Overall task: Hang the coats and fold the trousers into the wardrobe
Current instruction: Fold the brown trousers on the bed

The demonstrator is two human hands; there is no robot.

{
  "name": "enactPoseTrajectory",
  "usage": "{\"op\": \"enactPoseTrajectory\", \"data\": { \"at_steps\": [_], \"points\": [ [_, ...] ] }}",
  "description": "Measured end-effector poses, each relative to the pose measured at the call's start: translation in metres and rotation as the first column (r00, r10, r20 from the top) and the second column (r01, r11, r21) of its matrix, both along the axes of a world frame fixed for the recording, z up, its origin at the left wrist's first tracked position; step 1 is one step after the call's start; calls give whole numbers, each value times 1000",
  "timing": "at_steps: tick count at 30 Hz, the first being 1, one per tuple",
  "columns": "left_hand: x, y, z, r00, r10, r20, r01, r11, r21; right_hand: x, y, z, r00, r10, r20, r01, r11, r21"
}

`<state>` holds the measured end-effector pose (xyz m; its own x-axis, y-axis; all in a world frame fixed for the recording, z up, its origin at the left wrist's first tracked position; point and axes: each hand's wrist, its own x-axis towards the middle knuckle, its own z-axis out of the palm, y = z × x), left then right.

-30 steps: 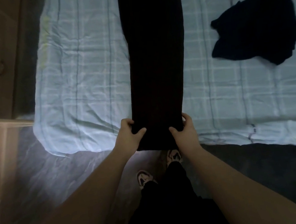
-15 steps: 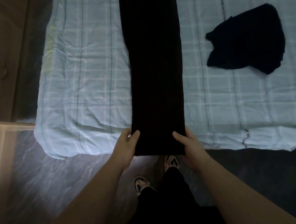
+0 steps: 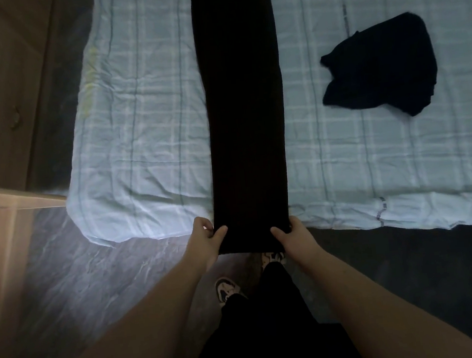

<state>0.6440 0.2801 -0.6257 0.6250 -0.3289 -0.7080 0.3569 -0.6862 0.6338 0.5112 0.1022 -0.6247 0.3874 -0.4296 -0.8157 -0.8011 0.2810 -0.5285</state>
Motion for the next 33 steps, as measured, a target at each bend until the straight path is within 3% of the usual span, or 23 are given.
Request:
{"op": "enactPoseTrajectory", "data": {
  "at_steps": [5,12,17,21,24,28,30,33],
  "points": [
    [-22,21,30,985,-170,0,170,983,72,-32,7,28,999,34,-5,-34,997,73],
    [-66,61,26,931,-344,-123,362,912,194,-86,42,27,986,113,-124,-100,989,106],
    [-90,78,31,946,-287,-153,315,927,203,-111,68,18,994,36,-100,-20,987,160],
    [-98,93,35,984,-95,-152,109,990,85,-118,82,25,997,-82,-1,81,981,178],
    [-100,99,49,987,-28,-157,12,995,-101,-121,88,40,981,-183,66,168,967,191],
    [-91,85,106,991,-49,-123,7,946,-324,-118,85,85,915,-313,254,285,948,144],
    [-83,78,129,997,-79,-22,64,919,-389,-114,77,110,873,-285,395,276,958,81],
    [-63,65,153,999,-30,40,45,895,-444,-97,63,141,853,-206,479,241,970,-13]
  ]
}}
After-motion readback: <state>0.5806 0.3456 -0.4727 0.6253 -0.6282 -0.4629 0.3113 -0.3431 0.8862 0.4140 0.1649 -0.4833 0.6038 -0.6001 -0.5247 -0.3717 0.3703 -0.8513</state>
